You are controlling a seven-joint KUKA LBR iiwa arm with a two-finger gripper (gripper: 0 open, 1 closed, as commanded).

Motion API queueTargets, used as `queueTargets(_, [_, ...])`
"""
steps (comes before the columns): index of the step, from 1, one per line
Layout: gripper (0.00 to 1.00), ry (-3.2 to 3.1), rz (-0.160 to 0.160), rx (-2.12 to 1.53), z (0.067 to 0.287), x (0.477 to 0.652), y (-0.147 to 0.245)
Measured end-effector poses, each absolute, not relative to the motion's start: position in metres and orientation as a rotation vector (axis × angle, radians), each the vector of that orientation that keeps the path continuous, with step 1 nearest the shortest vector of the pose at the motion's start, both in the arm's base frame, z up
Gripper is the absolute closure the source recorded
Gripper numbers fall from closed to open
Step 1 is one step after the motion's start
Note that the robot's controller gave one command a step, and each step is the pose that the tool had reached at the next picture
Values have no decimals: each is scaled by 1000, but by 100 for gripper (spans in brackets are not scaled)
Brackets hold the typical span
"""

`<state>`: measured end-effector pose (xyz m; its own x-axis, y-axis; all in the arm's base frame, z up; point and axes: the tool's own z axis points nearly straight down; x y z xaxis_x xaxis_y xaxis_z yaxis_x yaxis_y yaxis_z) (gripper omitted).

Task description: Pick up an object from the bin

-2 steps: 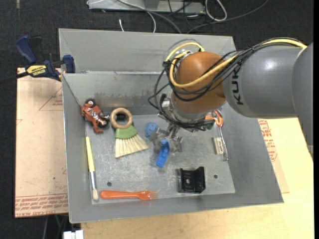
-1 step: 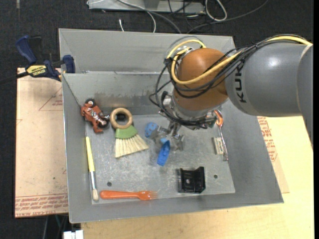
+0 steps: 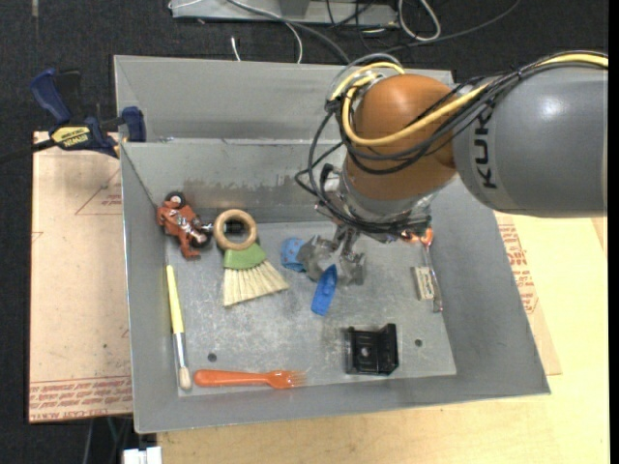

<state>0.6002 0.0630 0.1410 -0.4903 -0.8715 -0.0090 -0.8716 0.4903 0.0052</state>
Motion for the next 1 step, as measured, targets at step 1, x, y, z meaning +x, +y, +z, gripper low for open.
queueTargets(1, [100,2700,6,-1577,183,603,63])
